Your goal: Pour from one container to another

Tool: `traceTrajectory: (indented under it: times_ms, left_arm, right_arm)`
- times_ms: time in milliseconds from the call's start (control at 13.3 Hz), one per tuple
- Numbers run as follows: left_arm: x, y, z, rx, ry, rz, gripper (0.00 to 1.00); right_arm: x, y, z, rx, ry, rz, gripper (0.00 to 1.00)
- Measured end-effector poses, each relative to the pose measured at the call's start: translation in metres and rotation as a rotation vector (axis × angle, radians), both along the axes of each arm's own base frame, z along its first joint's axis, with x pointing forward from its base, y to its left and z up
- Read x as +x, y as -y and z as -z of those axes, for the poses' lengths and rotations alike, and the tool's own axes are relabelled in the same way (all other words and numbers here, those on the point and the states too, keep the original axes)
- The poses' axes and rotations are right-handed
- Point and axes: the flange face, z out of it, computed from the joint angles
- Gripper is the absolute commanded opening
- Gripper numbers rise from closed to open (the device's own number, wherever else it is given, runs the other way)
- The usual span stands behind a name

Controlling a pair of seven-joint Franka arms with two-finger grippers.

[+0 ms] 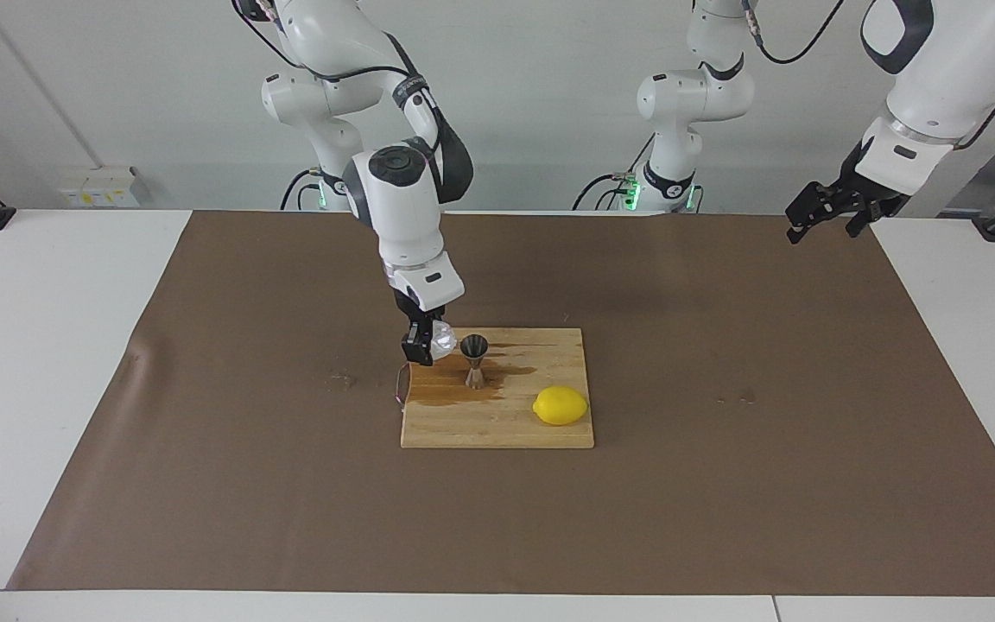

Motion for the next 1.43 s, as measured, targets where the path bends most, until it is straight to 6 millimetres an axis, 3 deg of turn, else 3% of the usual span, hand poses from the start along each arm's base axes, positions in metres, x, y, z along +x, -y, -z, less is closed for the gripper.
traceTrajectory:
  times_ms: [451, 1428]
  left_arm:
    - [0.0, 0.0, 0.0, 0.0, 0.0, 0.0, 1.0]
    - [0.0, 0.0, 0.0, 0.0, -0.001, 0.0, 1.0]
  right_arm:
    - [-0.005, -0.02, -0.01, -0.046, 0.043, 0.01, 0.22]
    - [-0.006, -0.022, -0.01, -0.061, 0.049, -0.001, 0.22]
